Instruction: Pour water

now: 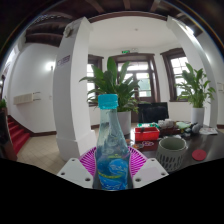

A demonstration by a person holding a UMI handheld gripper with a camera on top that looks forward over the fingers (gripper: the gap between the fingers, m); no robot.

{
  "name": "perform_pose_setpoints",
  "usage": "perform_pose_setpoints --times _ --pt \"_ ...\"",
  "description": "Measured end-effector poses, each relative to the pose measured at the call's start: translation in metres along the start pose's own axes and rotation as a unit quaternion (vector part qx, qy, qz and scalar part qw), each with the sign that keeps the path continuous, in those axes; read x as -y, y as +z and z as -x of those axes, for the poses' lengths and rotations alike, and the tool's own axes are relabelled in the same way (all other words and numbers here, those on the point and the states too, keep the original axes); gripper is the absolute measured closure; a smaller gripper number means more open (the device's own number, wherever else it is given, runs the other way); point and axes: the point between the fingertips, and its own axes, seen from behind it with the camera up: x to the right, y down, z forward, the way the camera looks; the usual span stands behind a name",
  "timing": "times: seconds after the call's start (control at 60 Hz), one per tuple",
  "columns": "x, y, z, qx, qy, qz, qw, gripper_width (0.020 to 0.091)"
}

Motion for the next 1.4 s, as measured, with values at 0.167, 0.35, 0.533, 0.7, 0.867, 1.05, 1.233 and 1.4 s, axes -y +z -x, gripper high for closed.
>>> perform_pose_setpoints --times 0.167,0.35,0.533,0.7,0.867,1.05,1.233,1.4 --pt "0.001 0.0 0.001 0.001 -0.003 0.001 1.0 0.071" --pt "0.011 0.017 -0.007 -0.005 0.141 0.021 0.99 0.0711" --pt "0.055 0.035 -0.017 0.029 0.432 -0.039 0.901 0.0709" --pt "0.092 0.038 -0.053 0.042 0.674 -0.124 0.727 0.071" --pt "0.083 0.039 -0.072 0.016 0.777 -0.148 0.611 0.0697" --pt "0.081 0.038 -0.064 0.021 0.836 -0.163 0.523 0.0696" --pt "0.08 0.035 -0.046 0.018 0.835 -0.145 0.531 0.0696" --pt "0.098 0.024 -0.011 0.017 0.746 -0.113 0.656 0.0694"
